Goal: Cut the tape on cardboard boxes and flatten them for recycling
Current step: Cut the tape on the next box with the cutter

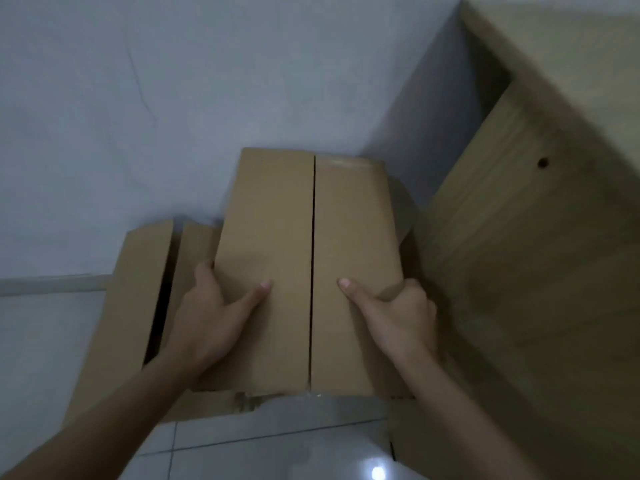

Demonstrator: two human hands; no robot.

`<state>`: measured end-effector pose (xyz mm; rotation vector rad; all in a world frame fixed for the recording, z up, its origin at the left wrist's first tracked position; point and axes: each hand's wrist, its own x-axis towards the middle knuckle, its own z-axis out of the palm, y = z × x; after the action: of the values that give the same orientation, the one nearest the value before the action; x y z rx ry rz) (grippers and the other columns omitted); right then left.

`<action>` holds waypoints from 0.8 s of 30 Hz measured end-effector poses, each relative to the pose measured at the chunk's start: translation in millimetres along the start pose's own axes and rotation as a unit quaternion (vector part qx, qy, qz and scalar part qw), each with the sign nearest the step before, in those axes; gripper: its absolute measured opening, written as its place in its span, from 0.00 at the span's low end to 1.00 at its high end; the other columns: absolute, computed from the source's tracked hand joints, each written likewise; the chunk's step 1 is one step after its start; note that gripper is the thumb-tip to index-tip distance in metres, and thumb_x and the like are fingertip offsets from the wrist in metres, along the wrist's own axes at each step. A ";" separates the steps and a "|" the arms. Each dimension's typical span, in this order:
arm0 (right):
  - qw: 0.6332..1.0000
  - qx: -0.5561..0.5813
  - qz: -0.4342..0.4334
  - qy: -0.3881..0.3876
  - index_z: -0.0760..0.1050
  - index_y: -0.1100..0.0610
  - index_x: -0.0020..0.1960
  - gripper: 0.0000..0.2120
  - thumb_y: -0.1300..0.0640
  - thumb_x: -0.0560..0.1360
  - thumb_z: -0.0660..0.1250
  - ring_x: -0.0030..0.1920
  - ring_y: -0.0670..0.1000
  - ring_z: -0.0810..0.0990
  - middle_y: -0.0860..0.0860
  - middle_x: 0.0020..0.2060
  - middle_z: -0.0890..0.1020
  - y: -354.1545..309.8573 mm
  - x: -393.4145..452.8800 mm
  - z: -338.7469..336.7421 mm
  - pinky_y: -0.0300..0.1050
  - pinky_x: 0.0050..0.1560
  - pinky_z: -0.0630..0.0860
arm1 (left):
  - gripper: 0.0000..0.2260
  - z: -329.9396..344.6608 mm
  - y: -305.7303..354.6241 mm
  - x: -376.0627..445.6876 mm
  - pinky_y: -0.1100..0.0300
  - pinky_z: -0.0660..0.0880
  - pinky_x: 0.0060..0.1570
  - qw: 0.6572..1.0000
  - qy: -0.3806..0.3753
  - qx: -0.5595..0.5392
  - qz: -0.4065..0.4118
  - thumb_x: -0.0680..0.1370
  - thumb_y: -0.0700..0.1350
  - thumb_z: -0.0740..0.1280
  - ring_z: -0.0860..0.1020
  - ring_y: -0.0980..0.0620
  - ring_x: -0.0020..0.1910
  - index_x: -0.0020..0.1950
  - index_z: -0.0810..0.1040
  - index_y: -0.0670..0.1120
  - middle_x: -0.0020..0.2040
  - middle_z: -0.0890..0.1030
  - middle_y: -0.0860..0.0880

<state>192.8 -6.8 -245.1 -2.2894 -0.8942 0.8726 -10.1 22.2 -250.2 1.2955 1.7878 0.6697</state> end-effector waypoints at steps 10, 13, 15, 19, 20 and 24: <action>0.962 0.147 -0.216 0.074 0.73 0.47 0.61 0.32 0.34 0.61 0.69 0.53 0.46 0.79 0.41 0.49 0.82 -120.0 -151.6 -165.7 0.47 0.55 0.76 | 0.46 -167.4 196.7 -90.6 0.44 0.75 0.55 0.990 0.054 0.025 0.130 0.52 0.76 0.69 0.78 0.46 0.51 0.66 0.64 0.59 0.57 0.77 0.49; 0.933 0.251 -0.249 0.071 0.75 0.43 0.56 0.25 0.39 0.61 0.73 0.47 0.37 0.81 0.35 0.45 0.82 -130.3 -159.5 -226.4 0.41 0.50 0.78 | 0.46 -178.0 259.9 -111.0 0.44 0.75 0.53 0.985 0.053 0.020 0.161 0.48 0.78 0.68 0.79 0.49 0.49 0.62 0.65 0.62 0.55 0.79 0.51; 0.917 0.291 -0.265 0.060 0.73 0.44 0.58 0.26 0.42 0.62 0.73 0.49 0.38 0.81 0.37 0.49 0.82 -126.4 -160.7 -274.1 0.36 0.47 0.76 | 0.45 -165.9 305.7 -129.8 0.43 0.75 0.55 0.983 0.030 0.005 0.182 0.51 0.75 0.69 0.80 0.47 0.49 0.64 0.65 0.59 0.55 0.79 0.50; 0.909 0.325 -0.260 0.020 0.66 0.50 0.69 0.39 0.48 0.59 0.73 0.60 0.43 0.77 0.46 0.62 0.77 -88.6 -148.7 -369.5 0.37 0.58 0.74 | 0.37 -95.1 369.6 -167.5 0.45 0.74 0.58 0.982 -0.015 -0.047 0.185 0.63 0.63 0.74 0.78 0.45 0.54 0.66 0.65 0.51 0.59 0.77 0.47; 0.916 0.313 -0.250 0.029 0.65 0.49 0.70 0.40 0.49 0.59 0.73 0.61 0.44 0.75 0.46 0.63 0.76 -75.8 -142.1 -391.4 0.40 0.61 0.73 | 0.36 -69.4 380.2 -176.2 0.47 0.73 0.59 0.981 -0.027 -0.055 0.184 0.66 0.61 0.74 0.77 0.45 0.55 0.67 0.65 0.49 0.60 0.77 0.47; 0.937 0.296 -0.179 0.053 0.64 0.52 0.71 0.35 0.63 0.68 0.73 0.62 0.47 0.74 0.48 0.63 0.74 -11.4 -100.3 -472.7 0.43 0.62 0.70 | 0.25 42.8 416.6 -221.2 0.61 0.69 0.56 0.979 -0.086 -0.094 0.160 0.75 0.49 0.70 0.75 0.51 0.55 0.67 0.65 0.46 0.58 0.76 0.51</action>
<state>471.7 -182.9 108.3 -1.5790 -0.8252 0.7231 271.5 -49.5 123.7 1.4760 1.3559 0.8539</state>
